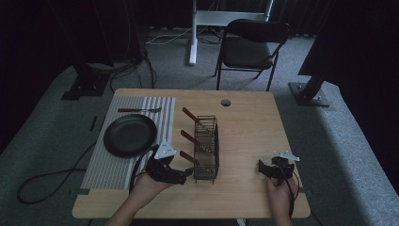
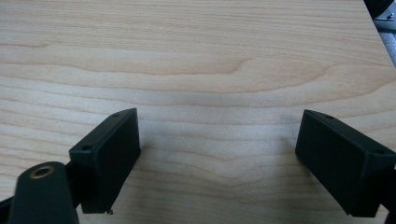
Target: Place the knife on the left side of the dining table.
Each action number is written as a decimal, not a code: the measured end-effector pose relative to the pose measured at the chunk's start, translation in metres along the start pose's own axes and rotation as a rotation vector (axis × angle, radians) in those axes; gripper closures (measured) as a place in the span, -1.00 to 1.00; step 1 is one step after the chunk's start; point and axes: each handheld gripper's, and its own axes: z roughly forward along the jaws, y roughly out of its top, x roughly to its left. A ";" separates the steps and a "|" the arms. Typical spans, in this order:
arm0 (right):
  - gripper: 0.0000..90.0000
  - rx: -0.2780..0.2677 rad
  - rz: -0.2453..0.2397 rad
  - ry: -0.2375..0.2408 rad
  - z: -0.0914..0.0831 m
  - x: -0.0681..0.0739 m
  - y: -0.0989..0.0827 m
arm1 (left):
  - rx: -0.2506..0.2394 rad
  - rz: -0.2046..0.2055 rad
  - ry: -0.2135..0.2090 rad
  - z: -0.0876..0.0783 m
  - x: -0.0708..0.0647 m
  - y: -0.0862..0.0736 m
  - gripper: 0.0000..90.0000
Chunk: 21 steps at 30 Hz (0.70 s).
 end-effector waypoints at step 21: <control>-0.70 -0.001 0.001 0.001 0.000 0.000 0.000 | -0.062 -0.094 -0.081 0.006 0.004 0.009 0.53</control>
